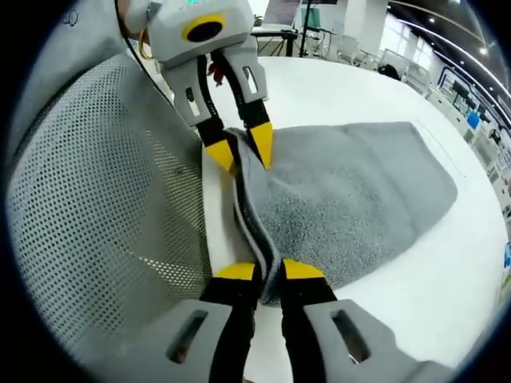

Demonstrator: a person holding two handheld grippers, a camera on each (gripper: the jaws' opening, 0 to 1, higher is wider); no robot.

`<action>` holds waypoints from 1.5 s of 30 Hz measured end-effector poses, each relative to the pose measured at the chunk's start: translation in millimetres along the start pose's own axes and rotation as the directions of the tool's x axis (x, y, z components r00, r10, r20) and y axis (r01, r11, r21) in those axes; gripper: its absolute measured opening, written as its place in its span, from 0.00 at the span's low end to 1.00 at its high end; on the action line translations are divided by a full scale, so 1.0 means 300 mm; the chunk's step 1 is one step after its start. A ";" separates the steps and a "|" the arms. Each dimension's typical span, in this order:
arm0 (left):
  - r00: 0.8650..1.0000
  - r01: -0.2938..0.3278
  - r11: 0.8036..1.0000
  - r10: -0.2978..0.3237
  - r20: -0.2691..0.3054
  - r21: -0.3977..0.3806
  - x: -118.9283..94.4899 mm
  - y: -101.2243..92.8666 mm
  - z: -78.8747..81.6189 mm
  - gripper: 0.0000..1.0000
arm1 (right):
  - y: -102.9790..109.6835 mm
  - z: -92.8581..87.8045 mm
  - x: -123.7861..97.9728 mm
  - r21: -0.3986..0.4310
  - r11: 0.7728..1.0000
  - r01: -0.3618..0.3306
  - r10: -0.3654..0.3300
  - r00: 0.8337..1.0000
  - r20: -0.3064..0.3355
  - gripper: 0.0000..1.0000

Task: Fold the towel on the table until its edges align and the towel forms a compact rectangular stack.

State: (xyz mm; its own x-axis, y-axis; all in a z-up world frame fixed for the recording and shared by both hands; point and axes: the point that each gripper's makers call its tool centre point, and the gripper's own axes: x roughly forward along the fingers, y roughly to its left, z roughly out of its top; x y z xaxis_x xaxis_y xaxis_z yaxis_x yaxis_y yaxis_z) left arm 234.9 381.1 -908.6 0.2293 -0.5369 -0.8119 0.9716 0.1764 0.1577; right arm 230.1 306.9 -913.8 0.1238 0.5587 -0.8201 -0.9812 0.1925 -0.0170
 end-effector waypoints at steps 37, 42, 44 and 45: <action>0.997 0.076 0.996 -0.076 -0.007 0.046 -0.073 -0.120 0.027 0.11 | 0.111 0.024 -0.074 0.122 0.993 -0.002 -0.004 0.999 0.044 0.07; 0.999 0.037 0.998 -0.037 0.009 0.041 -0.105 -0.106 0.047 0.10 | 0.102 0.048 -0.110 0.132 0.991 0.029 -0.040 0.996 0.081 0.07; 1.000 0.026 0.998 -0.026 0.008 0.051 -0.121 -0.102 0.056 0.10 | 0.101 0.072 -0.134 0.129 0.991 0.048 -0.061 0.994 0.094 0.07; 1.000 0.010 0.998 -0.011 0.013 0.067 -0.134 -0.093 0.066 0.10 | 0.100 0.077 -0.141 0.127 0.990 0.055 -0.067 0.993 0.095 0.07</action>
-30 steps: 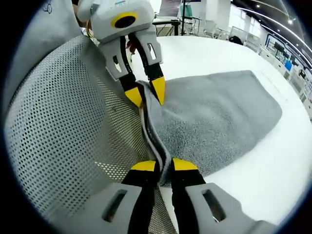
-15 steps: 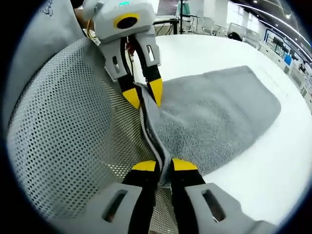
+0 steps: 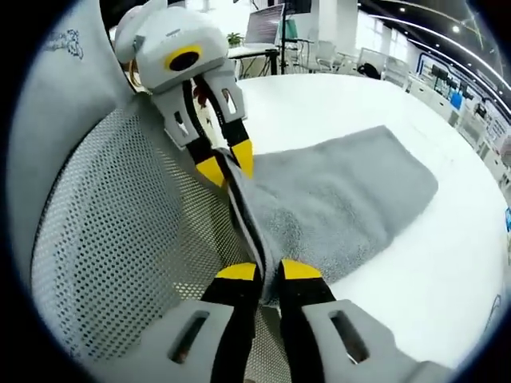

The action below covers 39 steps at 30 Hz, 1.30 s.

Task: Fold the towel on the table until its edges align and the towel forms a compact rectangular stack.

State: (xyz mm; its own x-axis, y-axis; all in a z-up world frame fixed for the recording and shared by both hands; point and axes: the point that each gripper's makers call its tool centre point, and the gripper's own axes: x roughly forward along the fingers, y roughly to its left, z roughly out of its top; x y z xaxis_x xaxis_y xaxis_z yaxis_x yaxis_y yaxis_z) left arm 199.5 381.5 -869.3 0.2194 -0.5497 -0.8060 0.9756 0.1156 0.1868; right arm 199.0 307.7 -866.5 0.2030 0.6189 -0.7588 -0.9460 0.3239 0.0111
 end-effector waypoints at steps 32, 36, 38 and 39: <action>0.978 -0.164 0.984 0.171 0.118 -0.063 -0.204 0.134 0.145 0.09 | -0.074 0.214 -0.213 0.161 0.985 0.053 -0.090 0.970 0.226 0.07; 0.976 -0.168 0.983 0.176 0.128 -0.073 -0.222 0.136 0.155 0.09 | -0.064 0.227 -0.232 0.170 0.984 0.049 -0.089 0.968 0.235 0.06; 0.974 -0.172 0.982 0.180 0.134 -0.073 -0.235 0.136 0.162 0.09 | -0.060 0.235 -0.242 0.172 0.984 0.049 -0.090 0.967 0.240 0.06; 0.974 -0.174 0.982 0.182 0.137 -0.074 -0.243 0.137 0.167 0.09 | -0.059 0.238 -0.246 0.173 0.984 0.048 -0.090 0.966 0.243 0.06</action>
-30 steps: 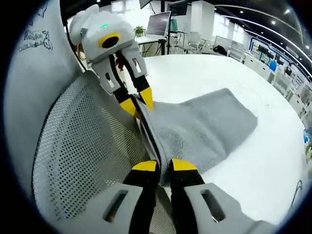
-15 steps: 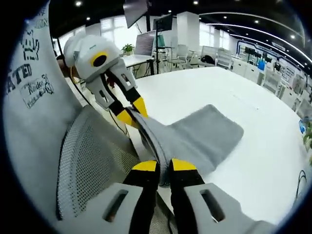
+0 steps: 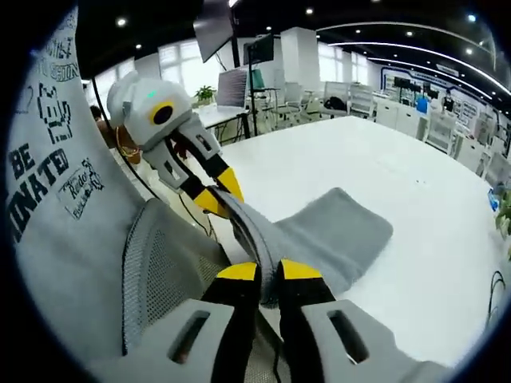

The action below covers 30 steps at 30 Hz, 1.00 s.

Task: Fold the towel on the table until its edges align and the towel forms a compact rectangular stack.

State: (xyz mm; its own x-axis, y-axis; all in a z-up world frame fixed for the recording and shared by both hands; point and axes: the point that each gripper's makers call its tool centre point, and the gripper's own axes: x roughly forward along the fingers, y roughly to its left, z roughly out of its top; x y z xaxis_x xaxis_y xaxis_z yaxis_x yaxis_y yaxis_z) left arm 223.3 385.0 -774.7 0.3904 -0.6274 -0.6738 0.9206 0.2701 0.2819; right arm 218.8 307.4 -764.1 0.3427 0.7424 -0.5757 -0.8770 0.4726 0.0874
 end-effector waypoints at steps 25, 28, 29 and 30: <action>0.998 -0.019 0.999 0.021 0.059 -0.026 -0.009 0.127 0.072 0.09 | -0.075 0.101 -0.039 -0.029 0.999 0.032 -0.030 0.998 0.063 0.04; 0.998 -0.021 1.000 0.022 0.064 -0.014 0.005 0.166 0.083 0.09 | -0.106 0.117 -0.038 -0.017 0.999 0.034 -0.032 0.997 0.074 0.04; 0.997 -0.024 1.000 0.025 0.066 -0.016 0.011 0.182 0.085 0.09 | -0.115 0.123 -0.037 -0.011 0.999 0.032 -0.031 0.996 0.078 0.05; 0.997 -0.024 1.000 0.025 0.068 -0.016 0.016 0.192 0.085 0.09 | -0.120 0.132 -0.034 0.008 1.000 0.021 -0.022 0.996 0.083 0.05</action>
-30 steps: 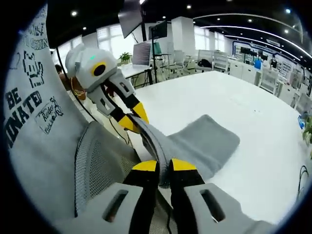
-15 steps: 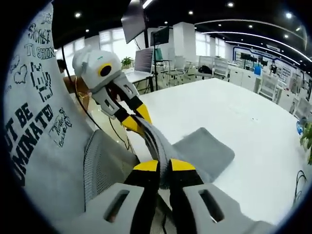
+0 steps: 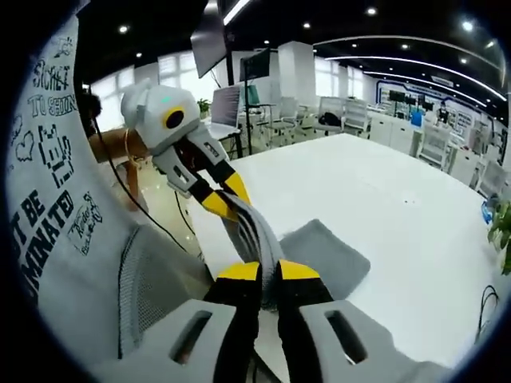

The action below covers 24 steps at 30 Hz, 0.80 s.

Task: Fold the towel on the table until its edges align and the towel forms a compact rectangular stack.

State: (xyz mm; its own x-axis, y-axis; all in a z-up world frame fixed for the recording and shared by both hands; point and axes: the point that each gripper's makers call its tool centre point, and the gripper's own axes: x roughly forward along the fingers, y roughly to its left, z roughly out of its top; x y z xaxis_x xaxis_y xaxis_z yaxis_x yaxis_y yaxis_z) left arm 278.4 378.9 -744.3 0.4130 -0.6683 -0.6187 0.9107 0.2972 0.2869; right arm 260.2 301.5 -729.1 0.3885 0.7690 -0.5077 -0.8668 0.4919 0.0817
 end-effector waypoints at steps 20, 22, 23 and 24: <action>0.997 0.058 0.996 -0.054 0.057 -0.062 0.122 0.167 -0.024 0.09 | -0.188 0.043 0.092 0.117 0.992 -0.049 0.043 0.998 0.050 0.05; 0.996 0.065 0.994 -0.059 0.063 -0.089 0.143 0.176 -0.035 0.09 | -0.216 0.029 0.110 0.149 0.988 -0.041 0.034 0.998 0.051 0.05; 0.996 0.065 0.994 -0.060 0.061 -0.090 0.150 0.179 -0.039 0.09 | -0.228 0.023 0.121 0.153 0.987 -0.042 0.035 0.998 0.051 0.05; 0.997 0.066 0.993 -0.061 0.057 -0.093 0.162 0.183 -0.047 0.09 | -0.235 0.019 0.128 0.157 0.987 -0.041 0.033 0.998 0.049 0.05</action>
State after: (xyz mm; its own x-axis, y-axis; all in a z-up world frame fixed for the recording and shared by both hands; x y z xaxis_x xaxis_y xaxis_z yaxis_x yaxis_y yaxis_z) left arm 348.6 372.3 -768.8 0.3555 -0.7230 -0.5924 0.9328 0.3142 0.1763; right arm 337.8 298.7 -749.5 0.3745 0.8041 -0.4617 -0.8220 0.5183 0.2360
